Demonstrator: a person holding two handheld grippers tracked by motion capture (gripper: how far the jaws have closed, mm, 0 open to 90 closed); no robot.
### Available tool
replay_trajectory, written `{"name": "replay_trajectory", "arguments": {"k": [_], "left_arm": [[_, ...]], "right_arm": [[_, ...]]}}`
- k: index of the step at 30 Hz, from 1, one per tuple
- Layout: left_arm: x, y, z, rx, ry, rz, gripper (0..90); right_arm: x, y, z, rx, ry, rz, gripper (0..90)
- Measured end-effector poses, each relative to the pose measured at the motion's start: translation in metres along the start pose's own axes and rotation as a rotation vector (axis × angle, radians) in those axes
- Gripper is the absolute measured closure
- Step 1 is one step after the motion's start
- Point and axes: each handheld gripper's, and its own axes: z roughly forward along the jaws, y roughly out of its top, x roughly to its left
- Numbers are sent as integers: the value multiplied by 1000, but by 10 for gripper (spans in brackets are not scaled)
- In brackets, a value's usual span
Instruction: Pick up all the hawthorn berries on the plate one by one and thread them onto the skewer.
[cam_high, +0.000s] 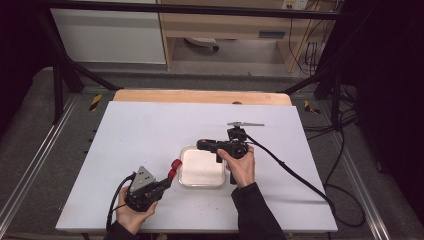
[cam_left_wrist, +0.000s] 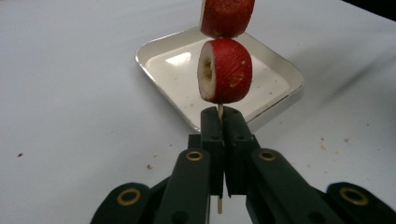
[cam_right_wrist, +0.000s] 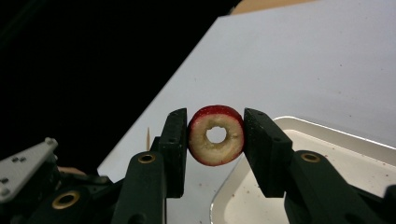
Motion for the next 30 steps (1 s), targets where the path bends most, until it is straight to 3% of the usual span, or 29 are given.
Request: {"name": "replay_trajectory", "arguments": {"k": [4,12,17,26,30], "left_arm": [[-11,3,4,-11,-21,-6,881],[-30,13,17,-20,-44,-2,881],[-39,26,29,-44,-53,-20,880],[-58,38,44,-92,-40,-38,881],[-65,39,49,-131,-56,-79,880]], "right_arm": [[-5,-10,-9,-92,56,51,617],[-10,-13,-25,-212,95,103,618],[-9,-12,-32,-242,105,113,617],[-9,-8,-49,-355,137,145,617],[-8,-7,-55,-373,156,159,617]]}}
